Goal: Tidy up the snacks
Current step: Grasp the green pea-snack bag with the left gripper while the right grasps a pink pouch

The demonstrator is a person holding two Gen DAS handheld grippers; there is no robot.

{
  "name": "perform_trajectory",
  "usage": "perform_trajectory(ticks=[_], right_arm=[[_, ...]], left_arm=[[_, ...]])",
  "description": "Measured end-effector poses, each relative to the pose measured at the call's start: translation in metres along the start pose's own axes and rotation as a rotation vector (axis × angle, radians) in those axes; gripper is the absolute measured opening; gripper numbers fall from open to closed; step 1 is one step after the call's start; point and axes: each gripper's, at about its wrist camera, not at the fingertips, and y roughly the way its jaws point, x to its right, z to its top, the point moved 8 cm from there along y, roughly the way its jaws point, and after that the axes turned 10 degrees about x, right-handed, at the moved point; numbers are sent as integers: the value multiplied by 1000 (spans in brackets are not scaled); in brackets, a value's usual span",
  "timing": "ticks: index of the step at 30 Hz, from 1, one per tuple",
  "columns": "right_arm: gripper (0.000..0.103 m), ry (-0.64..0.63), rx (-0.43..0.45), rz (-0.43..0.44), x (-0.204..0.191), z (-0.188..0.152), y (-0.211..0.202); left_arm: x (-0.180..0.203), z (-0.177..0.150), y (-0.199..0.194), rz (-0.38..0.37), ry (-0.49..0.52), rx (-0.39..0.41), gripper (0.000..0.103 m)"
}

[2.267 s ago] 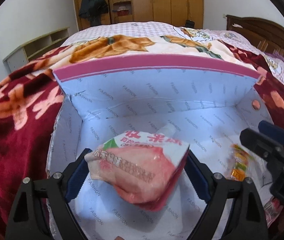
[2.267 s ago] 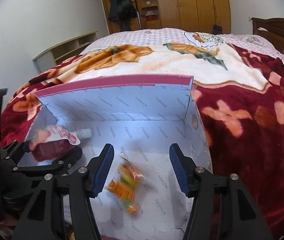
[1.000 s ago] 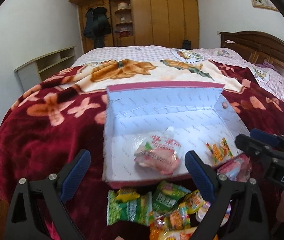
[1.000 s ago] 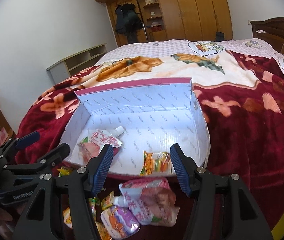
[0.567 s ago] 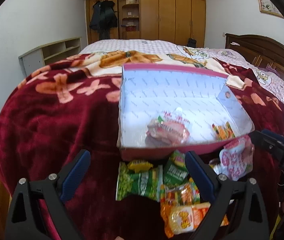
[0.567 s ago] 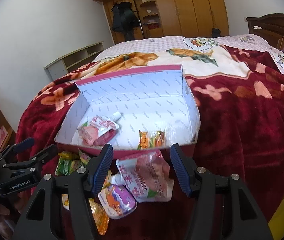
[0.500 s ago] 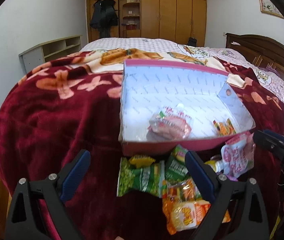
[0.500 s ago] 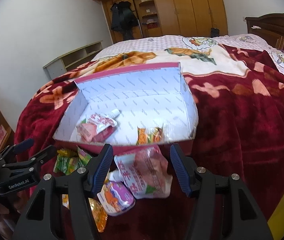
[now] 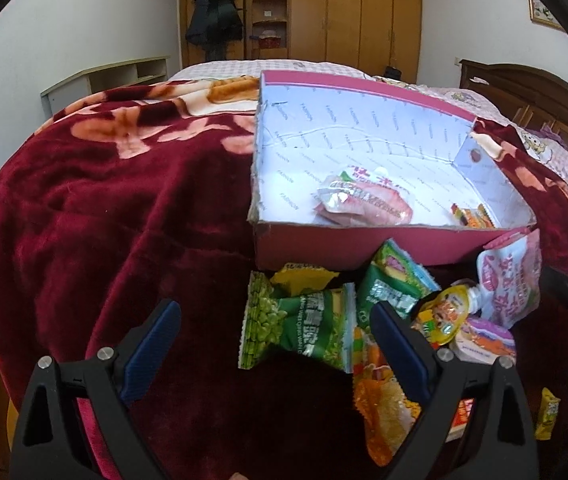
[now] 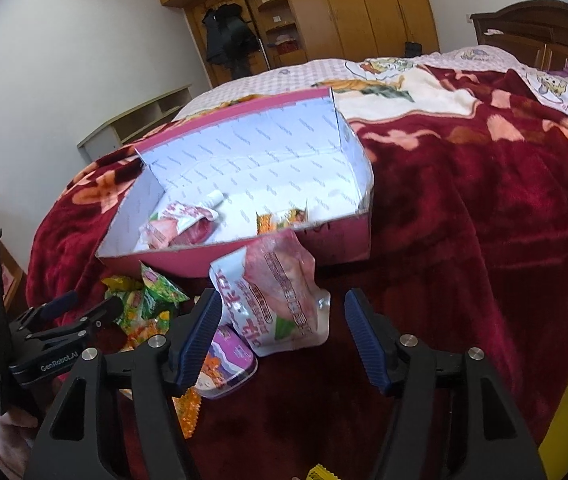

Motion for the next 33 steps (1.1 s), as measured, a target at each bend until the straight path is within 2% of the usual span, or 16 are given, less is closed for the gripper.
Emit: perform_trajectory(ticks=[3, 9, 13, 16, 20, 26, 28, 29, 33], right_arm=[[70, -21, -10, -5, 0, -4, 7], [72, -46, -21, -17, 1, -7, 21], [72, -19, -24, -7, 5, -10, 30], [74, 1, -19, 11, 5, -13, 34], [74, 11, -15, 20, 4, -14, 34], [74, -34, 21, 11, -3, -7, 29], [70, -27, 18, 16, -3, -8, 31], [65, -21, 12, 21, -2, -9, 32], [52, -23, 19, 43, -6, -10, 30]], left_arm=[[-2, -1, 3, 26, 11, 15, 98], [1, -11, 18, 12, -2, -14, 98], [-6, -16, 30, 50, -35, -28, 98], [-11, -19, 34, 43, -63, -31, 98], [-11, -19, 32, 54, -52, -23, 97], [-8, -20, 24, 44, -46, -11, 84], [-5, -20, 23, 30, -39, -13, 77], [-4, -20, 23, 22, -36, -12, 75], [3, -20, 21, -23, -35, -16, 53]])
